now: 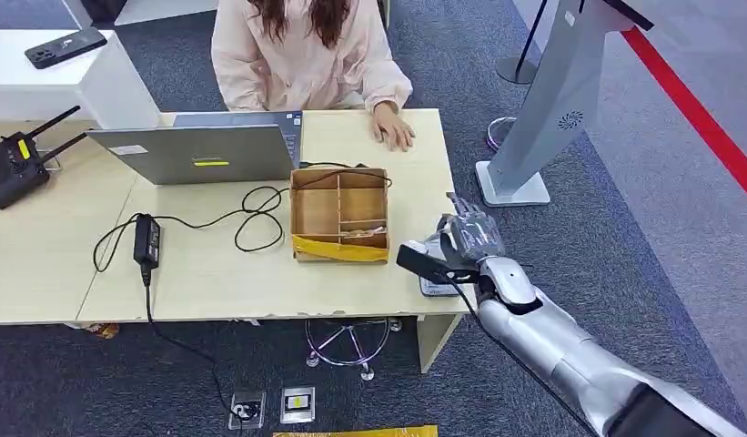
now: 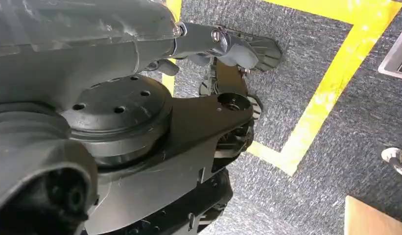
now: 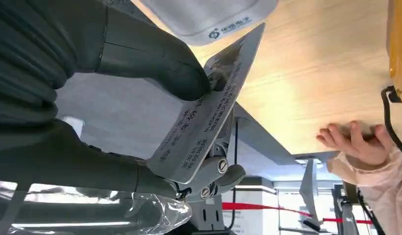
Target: Pass the card to the sensor for recognition and then transmit it.
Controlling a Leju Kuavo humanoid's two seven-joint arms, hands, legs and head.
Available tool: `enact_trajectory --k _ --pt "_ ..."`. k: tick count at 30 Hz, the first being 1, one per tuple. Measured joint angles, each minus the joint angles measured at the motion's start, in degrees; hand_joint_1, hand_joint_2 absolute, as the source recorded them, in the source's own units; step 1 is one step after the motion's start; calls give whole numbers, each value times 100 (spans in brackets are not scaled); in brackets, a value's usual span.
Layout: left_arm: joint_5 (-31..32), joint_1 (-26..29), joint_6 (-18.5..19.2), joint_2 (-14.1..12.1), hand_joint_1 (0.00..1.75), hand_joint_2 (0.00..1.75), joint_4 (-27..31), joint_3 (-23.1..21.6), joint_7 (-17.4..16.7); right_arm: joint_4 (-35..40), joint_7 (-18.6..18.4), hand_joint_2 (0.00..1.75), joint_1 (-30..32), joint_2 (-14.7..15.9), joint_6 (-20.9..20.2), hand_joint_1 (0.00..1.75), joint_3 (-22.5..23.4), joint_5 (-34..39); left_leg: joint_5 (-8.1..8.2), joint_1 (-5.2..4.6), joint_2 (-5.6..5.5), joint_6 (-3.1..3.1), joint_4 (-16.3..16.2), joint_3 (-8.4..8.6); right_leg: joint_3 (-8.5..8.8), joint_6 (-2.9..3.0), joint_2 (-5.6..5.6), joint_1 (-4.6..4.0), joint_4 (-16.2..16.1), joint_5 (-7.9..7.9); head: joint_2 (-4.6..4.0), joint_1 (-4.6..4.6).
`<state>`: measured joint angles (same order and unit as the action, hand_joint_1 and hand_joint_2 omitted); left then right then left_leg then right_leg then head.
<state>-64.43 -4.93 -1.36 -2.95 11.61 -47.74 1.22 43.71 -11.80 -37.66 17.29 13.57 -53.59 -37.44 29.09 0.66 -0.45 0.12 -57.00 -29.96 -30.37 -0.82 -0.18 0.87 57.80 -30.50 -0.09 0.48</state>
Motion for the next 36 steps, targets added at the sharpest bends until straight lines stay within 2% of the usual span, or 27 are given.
enact_trajectory --k 16,36 --pt "2 -5 -17 -2 0 0 0 -94 0 385 -90 175 538 184 -153 175 7 63 0 0 2 0 0 1 0 0 2 0 0 0 0 0" --pt "-114 -2 -63 -7 0 0 0 -142 0 485 0 175 644 197 -293 175 22 197 0 0 8 0 0 4 1 0 5 0 0 0 0 0"
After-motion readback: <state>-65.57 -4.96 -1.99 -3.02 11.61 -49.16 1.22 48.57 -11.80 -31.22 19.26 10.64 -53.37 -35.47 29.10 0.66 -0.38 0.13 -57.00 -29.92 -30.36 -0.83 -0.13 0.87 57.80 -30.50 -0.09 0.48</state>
